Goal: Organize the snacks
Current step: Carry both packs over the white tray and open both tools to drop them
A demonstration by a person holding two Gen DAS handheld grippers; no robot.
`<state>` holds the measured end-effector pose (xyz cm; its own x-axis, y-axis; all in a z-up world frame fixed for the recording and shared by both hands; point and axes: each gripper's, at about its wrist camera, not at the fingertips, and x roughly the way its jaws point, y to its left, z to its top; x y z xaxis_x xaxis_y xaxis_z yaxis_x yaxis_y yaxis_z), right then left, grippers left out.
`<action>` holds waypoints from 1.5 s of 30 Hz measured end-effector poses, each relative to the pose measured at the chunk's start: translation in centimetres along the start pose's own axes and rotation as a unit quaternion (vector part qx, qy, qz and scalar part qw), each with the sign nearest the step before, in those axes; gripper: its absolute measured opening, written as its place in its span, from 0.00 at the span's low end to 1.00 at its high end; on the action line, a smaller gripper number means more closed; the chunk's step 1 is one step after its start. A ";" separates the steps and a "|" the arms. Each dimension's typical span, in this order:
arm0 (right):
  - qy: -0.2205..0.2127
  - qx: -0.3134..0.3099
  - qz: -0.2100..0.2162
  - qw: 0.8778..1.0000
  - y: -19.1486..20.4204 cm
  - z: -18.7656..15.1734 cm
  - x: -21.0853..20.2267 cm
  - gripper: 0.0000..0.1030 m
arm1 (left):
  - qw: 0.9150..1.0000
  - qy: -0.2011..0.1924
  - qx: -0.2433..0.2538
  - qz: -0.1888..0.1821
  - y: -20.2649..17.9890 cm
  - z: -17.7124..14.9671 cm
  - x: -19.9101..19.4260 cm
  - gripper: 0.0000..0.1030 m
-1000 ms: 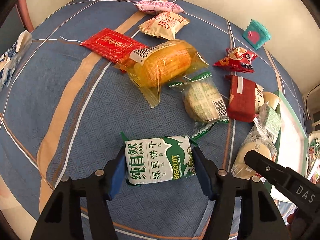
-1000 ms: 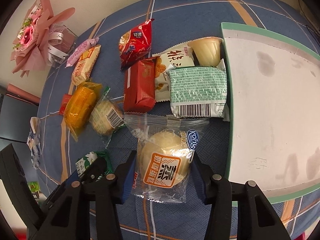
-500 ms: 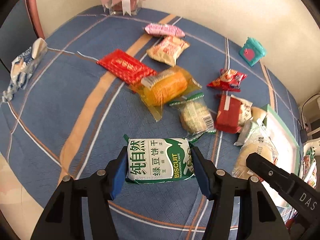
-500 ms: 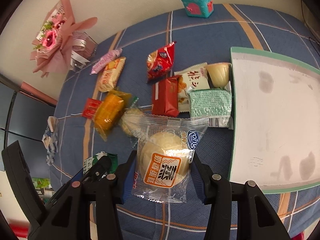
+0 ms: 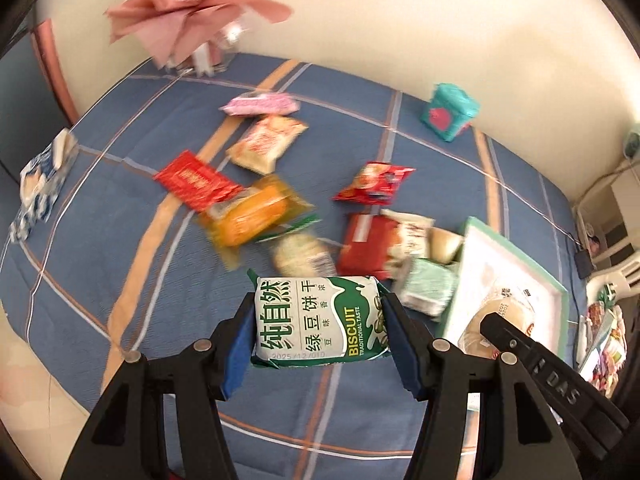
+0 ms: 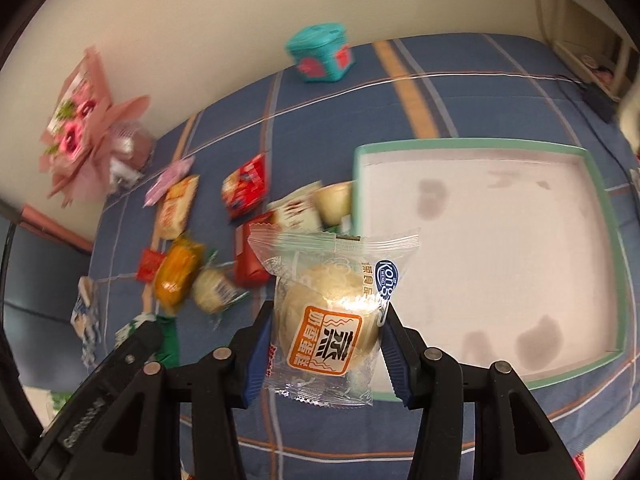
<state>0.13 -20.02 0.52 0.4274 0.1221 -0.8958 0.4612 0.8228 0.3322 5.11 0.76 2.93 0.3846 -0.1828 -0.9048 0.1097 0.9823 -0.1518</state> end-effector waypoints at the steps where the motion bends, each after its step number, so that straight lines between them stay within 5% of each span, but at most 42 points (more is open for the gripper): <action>1: -0.004 0.010 -0.007 1.000 -0.9 0.4 -0.2 0.51 | 1.000 0.000 0.006 -0.005 -0.9 0.1 -0.1 0.61; 19: -0.047 0.120 -0.092 0.987 -13.9 5.6 -2.1 0.51 | 0.991 0.012 0.106 -0.077 -16.9 1.2 4.3 0.61; 34: -0.008 0.144 -0.144 0.979 -18.8 8.5 2.8 0.51 | 0.985 0.051 0.146 -0.072 -21.8 1.5 12.3 0.61; 45: 0.003 0.142 -0.154 0.978 -19.2 8.6 3.8 0.52 | 0.983 0.053 0.168 -0.052 -23.3 1.2 14.2 0.62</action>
<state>-0.39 -40.09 -6.75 0.2312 -0.1031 -0.9674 0.7650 0.6337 0.1152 9.09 -24.76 -5.95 0.2587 -0.2593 -0.9305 0.4462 0.8864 -0.1230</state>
